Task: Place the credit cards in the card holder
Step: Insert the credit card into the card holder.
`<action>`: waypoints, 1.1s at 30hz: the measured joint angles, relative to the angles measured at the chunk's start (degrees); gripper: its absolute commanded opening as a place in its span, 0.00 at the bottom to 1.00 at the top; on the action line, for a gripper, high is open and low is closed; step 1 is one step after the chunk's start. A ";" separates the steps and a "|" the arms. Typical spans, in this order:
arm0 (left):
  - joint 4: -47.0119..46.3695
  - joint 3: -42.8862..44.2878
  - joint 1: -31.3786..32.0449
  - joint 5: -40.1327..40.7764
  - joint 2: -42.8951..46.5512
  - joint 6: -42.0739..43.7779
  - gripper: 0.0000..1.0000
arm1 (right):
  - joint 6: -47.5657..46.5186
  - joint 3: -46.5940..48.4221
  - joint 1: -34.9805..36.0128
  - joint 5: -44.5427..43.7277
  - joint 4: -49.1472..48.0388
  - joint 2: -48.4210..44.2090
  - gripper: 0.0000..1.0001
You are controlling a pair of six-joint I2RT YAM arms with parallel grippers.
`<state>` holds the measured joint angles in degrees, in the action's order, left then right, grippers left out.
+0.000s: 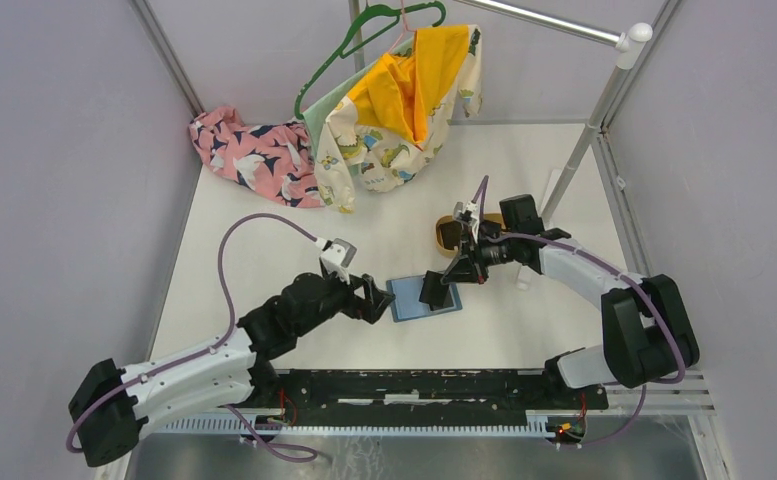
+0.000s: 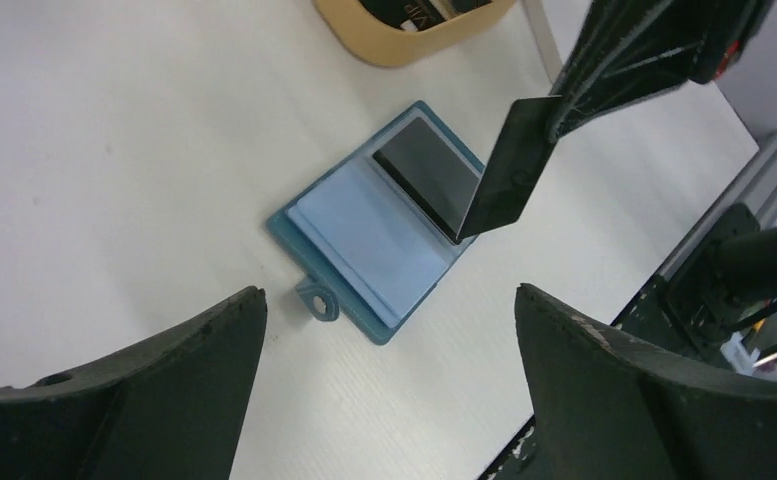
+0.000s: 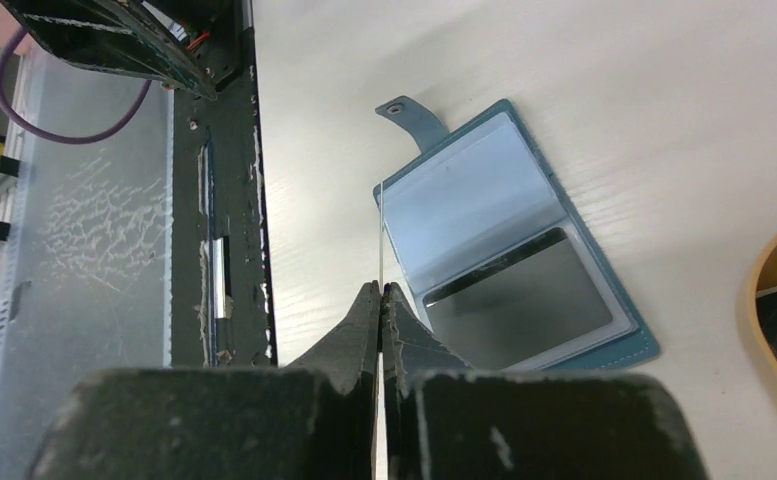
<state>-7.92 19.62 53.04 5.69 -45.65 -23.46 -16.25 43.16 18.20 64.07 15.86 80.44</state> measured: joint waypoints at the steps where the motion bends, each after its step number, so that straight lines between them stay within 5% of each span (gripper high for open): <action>1: 0.72 -0.17 -0.02 1.01 0.46 -2.10 0.92 | 1.16 -0.11 0.00 -0.17 -0.57 0.44 0.00; 11: 11.04 0.83 -0.04 7.82 -12.41 -22.71 0.80 | 6.10 -0.87 0.00 -1.31 -3.72 2.95 0.00; 18: 17.53 12.07 1.81 11.58 -26.21 -27.80 0.73 | 6.10 -0.87 0.00 -2.29 -3.89 4.48 0.00; 29: 28.41 27.08 6.64 19.67 -45.16 -29.14 0.04 | 5.99 -0.87 -0.07 -3.89 -3.78 5.03 0.00; 33: 29.88 27.34 6.73 21.14 -45.18 -28.92 0.02 | 6.12 -0.87 -0.55 -4.02 -3.80 5.49 0.00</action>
<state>21.96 46.96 59.77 26.83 -90.83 -52.38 -10.13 42.28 17.65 60.05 12.05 85.93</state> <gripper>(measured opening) 0.077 0.009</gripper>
